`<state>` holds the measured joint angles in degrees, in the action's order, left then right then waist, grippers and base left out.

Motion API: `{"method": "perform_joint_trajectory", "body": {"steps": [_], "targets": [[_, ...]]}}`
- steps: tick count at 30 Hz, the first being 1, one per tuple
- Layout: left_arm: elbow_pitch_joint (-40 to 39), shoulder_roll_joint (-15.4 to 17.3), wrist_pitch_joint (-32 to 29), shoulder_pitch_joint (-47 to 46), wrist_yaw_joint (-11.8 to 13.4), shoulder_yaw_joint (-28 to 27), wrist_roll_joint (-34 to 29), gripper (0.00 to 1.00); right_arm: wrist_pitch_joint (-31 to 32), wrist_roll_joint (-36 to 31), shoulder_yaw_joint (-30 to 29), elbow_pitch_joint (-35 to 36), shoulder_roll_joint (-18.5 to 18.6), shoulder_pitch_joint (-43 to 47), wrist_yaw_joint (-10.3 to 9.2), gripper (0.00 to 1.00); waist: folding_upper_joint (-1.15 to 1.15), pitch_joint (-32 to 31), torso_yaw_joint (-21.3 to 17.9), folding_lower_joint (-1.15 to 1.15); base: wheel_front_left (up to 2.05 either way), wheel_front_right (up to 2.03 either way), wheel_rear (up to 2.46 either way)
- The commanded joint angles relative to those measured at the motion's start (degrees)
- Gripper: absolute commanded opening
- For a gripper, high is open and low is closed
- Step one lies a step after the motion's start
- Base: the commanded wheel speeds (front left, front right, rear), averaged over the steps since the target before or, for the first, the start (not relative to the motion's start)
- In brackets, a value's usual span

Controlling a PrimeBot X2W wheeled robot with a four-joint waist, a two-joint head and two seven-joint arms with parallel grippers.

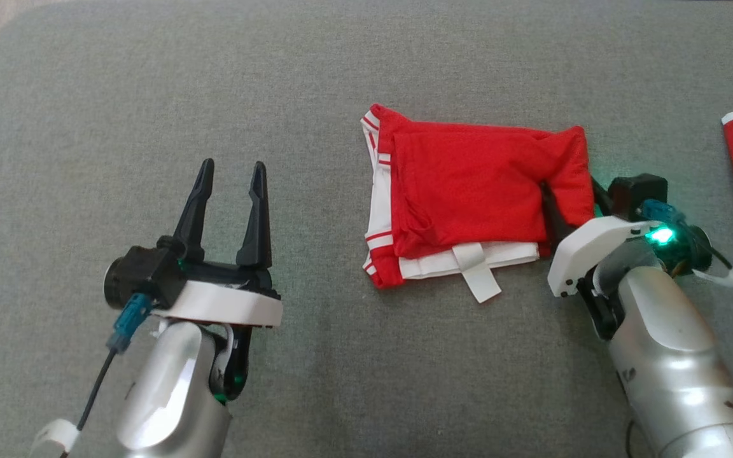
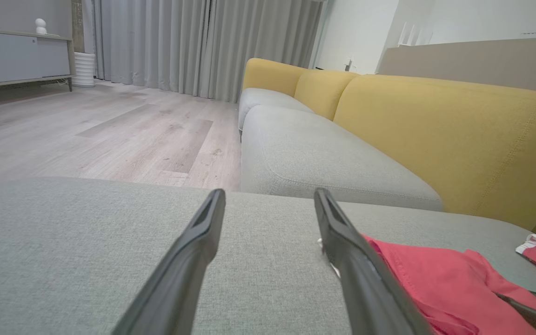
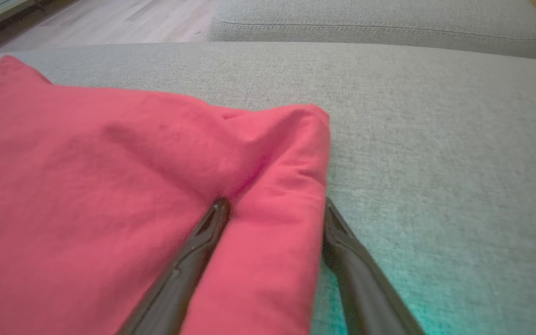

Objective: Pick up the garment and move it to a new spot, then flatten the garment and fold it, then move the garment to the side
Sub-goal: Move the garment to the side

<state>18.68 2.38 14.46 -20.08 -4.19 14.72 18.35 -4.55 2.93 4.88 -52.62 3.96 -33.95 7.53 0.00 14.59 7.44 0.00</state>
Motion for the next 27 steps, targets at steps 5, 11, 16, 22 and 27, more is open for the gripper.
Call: {"method": "perform_joint_trajectory", "body": {"steps": [5,11,16,22,27], "targets": [[-1.58,0.5,0.53,-2.43,0.55,-1.33,0.29,1.0,-2.12,-3.01,2.35,-2.72,-1.08,-1.78,-0.04,0.0,0.0,-0.39,-0.55,0.0,0.0,0.0,0.0],[-1.62,0.5,0.53,-2.08,0.42,-1.05,0.35,1.0,-6.29,-8.87,1.88,-2.56,0.25,-3.67,-0.04,0.0,0.0,-1.85,-2.43,0.0,0.0,0.0,0.0],[-2.09,0.5,0.53,-2.02,0.49,-0.16,0.62,1.0,-7.66,-12.18,2.33,-0.72,2.38,-4.33,-0.04,0.0,0.0,-2.88,-4.29,0.0,0.0,0.0,0.0],[-3.11,0.5,0.53,-3.12,1.34,3.85,2.14,1.0,-7.67,-13.94,5.08,3.22,7.41,-5.29,-0.04,0.0,0.0,-3.55,-7.48,0.0,0.0,0.0,0.0],[-4.47,0.5,0.53,-4.78,2.63,8.09,3.25,1.0,-5.3,-11.99,8.13,6.98,13.6,-6.65,-0.04,0.0,0.0,-2.89,-9.76,0.0,0.0,0.0,0.0]]}}
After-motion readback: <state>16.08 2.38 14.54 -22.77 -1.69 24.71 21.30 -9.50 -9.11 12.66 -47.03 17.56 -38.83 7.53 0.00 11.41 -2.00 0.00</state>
